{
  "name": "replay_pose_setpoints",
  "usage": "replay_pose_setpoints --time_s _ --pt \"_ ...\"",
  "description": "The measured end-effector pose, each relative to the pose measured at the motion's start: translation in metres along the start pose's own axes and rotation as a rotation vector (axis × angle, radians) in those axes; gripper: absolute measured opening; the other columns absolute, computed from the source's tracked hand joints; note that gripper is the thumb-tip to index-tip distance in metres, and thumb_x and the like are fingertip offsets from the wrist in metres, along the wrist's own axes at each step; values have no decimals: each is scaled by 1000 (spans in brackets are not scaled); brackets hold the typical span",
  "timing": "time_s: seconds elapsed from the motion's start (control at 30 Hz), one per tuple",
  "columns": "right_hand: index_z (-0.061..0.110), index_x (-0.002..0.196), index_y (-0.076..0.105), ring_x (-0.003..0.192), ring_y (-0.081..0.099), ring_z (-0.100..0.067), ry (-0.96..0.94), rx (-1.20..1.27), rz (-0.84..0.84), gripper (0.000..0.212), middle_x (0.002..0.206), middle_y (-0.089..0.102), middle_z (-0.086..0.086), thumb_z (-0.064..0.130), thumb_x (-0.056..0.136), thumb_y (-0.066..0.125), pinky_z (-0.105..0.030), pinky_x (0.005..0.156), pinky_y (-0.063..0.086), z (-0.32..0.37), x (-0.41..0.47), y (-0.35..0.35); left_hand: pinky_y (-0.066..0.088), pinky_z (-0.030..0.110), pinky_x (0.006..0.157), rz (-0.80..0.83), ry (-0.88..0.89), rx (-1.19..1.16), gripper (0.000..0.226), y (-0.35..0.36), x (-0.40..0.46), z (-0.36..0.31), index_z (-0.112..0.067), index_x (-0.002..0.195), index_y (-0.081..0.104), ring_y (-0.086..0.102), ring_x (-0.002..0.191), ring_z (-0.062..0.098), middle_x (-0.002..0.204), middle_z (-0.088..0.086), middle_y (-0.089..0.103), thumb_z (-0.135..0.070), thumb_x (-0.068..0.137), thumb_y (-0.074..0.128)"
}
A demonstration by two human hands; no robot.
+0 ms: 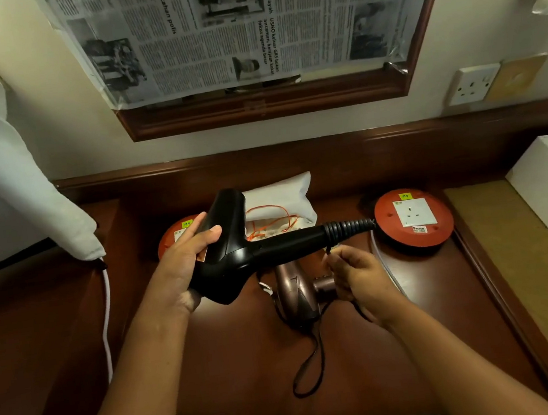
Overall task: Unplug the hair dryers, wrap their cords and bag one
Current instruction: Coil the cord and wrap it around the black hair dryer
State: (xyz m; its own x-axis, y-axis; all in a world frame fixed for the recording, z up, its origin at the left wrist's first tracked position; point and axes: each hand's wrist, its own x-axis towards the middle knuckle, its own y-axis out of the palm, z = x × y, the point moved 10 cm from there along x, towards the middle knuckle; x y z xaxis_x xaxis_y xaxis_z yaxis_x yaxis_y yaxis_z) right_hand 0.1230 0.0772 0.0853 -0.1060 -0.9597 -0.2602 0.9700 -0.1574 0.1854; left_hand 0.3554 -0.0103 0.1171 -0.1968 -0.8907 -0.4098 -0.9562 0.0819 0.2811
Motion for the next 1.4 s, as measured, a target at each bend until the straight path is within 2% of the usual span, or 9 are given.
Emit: replay_pose_setpoints --time_s 0.3,0.4,0.5,0.63,0.8,0.9,1.03,1.23,1.4 --pt "3 80 64 35 34 -4 -23 -542 90 36 48 43 5 39 84 60 -21 38 27 14 33 1 57 28 66 91 -66 15 64 -10 9 0 -31 132 55 70 92 23 125 10 63 -23 71 72" --pt "11 85 68 34 34 -3 -203 -879 46 5 53 51 7 12 80 70 -9 34 21 38 43 3 57 28 67 129 -99 -3 60 -15 15 1 -29 130 58 71 88 22 123 11 65 -20 72 71" --pt "14 88 65 56 47 -7 79 -681 322 20 64 55 7 -2 89 54 -15 57 40 23 42 16 58 29 71 152 -127 -7 58 -20 19 1 -29 128 60 70 89 22 122 12 66 -22 71 69" --pt "11 88 68 58 53 -14 138 -599 457 24 79 66 -9 -9 85 54 -21 48 40 28 51 21 57 31 81 194 -148 64 59 -22 21 3 -29 130 58 67 99 25 125 10 65 -24 72 68" --pt "3 88 70 63 61 -18 100 -651 358 7 80 68 -14 5 85 64 -22 56 50 51 62 17 49 40 92 235 -148 129 60 -22 21 0 -34 129 58 65 103 27 129 10 62 -28 72 71" --pt "12 83 73 82 66 -20 20 -858 352 9 85 71 -8 21 80 73 -31 78 54 61 68 19 52 37 88 224 -143 167 62 -23 19 -2 -35 131 56 65 104 28 126 8 64 -27 71 70" --pt "23 81 76 79 65 -7 -19 -1099 365 19 79 72 7 40 73 75 -30 78 55 64 67 25 57 33 81 231 -135 208 63 -20 12 -3 -36 132 54 65 106 28 126 7 64 -20 74 73" --pt "19 92 76 83 64 -4 -162 -1079 317 13 87 72 7 26 83 70 -21 76 53 85 51 35 56 27 59 160 -84 299 56 -14 3 -9 -36 133 50 70 83 21 123 9 59 -17 82 64" --pt "20 92 76 80 66 -1 -196 -997 290 10 85 73 9 19 84 70 -19 74 55 93 41 29 58 29 66 195 -93 259 71 -5 -5 -5 -40 135 45 71 93 24 127 4 56 -24 72 71"
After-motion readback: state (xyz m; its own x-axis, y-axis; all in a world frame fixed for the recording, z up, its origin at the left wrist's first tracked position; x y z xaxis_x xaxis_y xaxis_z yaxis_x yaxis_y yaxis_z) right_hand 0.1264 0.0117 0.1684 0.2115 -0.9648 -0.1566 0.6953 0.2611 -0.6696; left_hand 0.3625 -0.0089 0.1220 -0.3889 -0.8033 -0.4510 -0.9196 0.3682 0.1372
